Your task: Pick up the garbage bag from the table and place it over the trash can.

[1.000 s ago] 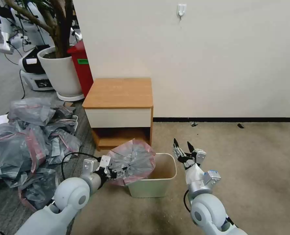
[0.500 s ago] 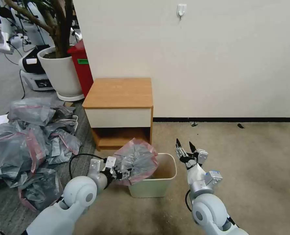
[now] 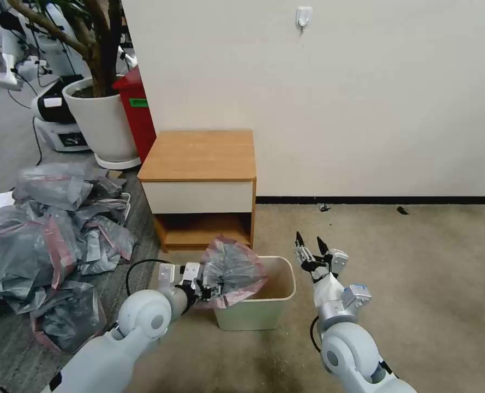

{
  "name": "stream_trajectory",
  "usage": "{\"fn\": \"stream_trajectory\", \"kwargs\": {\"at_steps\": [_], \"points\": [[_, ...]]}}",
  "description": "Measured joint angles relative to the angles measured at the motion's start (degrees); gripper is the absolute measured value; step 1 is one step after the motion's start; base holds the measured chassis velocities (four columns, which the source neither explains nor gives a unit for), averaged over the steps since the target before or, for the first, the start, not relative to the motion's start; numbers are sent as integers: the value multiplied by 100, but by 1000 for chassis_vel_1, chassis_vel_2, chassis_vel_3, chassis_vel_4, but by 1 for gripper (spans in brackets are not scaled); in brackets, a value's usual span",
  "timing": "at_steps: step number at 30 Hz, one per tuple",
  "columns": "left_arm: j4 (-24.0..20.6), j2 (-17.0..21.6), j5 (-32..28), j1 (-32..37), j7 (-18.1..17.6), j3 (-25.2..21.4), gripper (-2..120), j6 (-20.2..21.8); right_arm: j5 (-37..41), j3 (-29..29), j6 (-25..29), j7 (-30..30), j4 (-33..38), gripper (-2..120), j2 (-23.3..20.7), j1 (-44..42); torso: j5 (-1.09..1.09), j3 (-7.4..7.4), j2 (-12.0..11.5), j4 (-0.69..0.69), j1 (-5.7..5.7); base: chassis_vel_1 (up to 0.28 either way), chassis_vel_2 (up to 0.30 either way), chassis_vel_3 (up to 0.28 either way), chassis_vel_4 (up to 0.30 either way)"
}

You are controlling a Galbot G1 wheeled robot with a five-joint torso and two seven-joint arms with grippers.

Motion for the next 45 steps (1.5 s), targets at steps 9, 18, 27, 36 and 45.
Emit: {"fn": "stream_trajectory", "kwargs": {"at_steps": [9,18,27,36,45], "points": [[187,-12,-993,-439,-870,288,57,-6,-27,29,38,-2,-13,64,29,-49,1,-1,0,0,0,0,0,0,0],[325,-23,-1326,-623,-1157,407,34,-20,-52,50,71,-5,-28,64,35,-71,3,-2,1,2,0,0,0,0,0],[417,11,-1837,-803,-1482,543,11,-22,-92,76,103,-7,-30,64,42,-107,1,-2,1,2,-1,0,0,0,0],[316,91,-1684,-683,-1404,517,3,-15,-119,116,114,-38,114,64,-49,-149,-1,0,1,-1,0,0,0,0,0],[9,344,-638,-146,-360,241,3,11,246,-100,-429,-878,1082,65,-881,-236,-5,1,-1,-3,0,0,0,0,0]]}}
